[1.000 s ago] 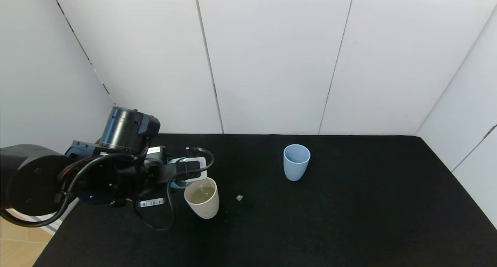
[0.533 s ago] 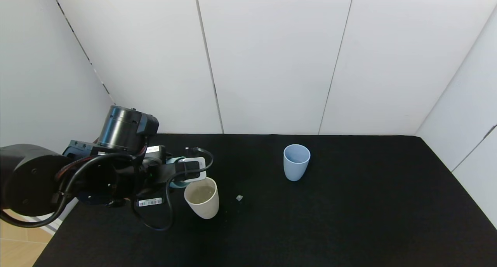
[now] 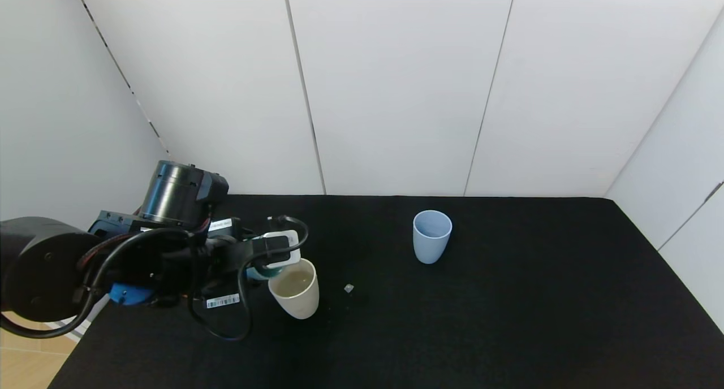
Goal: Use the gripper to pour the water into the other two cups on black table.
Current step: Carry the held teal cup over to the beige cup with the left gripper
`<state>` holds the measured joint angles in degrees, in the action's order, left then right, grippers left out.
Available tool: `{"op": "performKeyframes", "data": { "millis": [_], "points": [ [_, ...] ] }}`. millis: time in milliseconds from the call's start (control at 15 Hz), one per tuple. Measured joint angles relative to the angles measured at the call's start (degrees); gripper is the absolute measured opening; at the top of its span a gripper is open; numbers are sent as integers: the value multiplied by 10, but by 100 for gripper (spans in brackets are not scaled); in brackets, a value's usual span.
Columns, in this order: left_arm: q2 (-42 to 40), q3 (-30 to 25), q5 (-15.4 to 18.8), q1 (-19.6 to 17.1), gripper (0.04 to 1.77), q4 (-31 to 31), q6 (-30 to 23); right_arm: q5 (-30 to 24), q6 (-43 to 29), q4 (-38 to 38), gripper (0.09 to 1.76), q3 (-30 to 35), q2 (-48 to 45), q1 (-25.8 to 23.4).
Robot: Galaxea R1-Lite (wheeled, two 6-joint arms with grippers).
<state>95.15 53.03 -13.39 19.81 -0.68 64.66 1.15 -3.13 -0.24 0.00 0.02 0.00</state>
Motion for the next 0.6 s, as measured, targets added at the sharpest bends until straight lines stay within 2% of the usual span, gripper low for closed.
{"op": "performKeyframes", "data": {
  "millis": [333,600],
  "points": [
    [-6,-1,69,-41,112,-1,-26,0,0,0,171,0,0,0],
    [-23,8,136,-101,112,0,-48,0,0,0,171,0,0,0]
  ]
}}
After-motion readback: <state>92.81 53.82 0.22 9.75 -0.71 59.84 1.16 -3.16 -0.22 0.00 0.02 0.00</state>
